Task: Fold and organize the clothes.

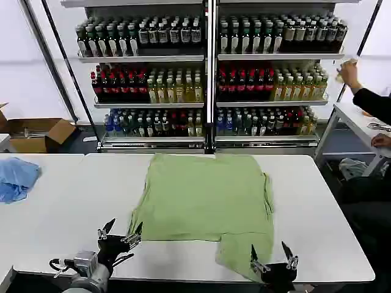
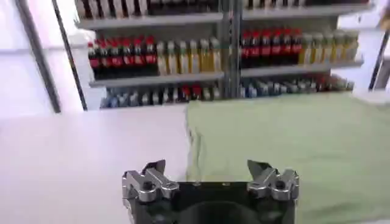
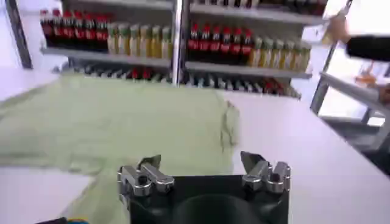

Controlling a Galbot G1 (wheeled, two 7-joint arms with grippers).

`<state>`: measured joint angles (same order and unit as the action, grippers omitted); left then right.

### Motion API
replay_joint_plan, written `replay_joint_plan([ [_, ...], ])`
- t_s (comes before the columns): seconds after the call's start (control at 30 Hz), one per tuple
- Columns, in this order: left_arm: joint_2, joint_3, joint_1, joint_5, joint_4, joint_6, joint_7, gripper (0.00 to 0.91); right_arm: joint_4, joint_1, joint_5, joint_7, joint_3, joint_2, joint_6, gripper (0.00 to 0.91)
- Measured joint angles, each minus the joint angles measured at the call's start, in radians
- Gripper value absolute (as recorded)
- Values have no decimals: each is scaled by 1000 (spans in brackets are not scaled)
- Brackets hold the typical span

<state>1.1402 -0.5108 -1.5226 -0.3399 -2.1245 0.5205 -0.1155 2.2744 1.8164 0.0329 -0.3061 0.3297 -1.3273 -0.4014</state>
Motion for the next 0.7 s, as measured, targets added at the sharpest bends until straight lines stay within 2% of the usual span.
replay_joint_plan([
  [0.37, -45, 43, 49, 3, 92, 35, 15, 907, -49, -7, -12, -13, -32, -31, -27, 907],
  [0.4, -46, 47, 54, 3, 101, 37, 15, 816, -52, -7, -12, -14, -35, -33, -28, 907],
  [0.43, -48, 49, 58, 2, 107, 39, 15, 554, -55, -7, -12, -15, -38, -35, -28, 796],
  [0.47, -50, 51, 61, 0, 111, 40, 16, 403, -58, -7, -12, -15, -40, -36, -28, 625],
  [0.5, -54, 52, 64, -2, 115, 40, 16, 222, -60, -7, -11, -15, -41, -37, -28, 262],
  [0.53, -57, 54, 65, -4, 117, 41, 17, 131, -63, -7, -11, -15, -41, -38, -28, 0],
  [0.57, -59, 56, 66, -6, 118, 41, 17, 71, -65, -7, -9, -17, -42, -38, -28, 0],
  [0.7, -65, 62, 71, -17, 124, 41, 23, 20, -67, -2, 2, -19, -49, -37, -29, 0],
])
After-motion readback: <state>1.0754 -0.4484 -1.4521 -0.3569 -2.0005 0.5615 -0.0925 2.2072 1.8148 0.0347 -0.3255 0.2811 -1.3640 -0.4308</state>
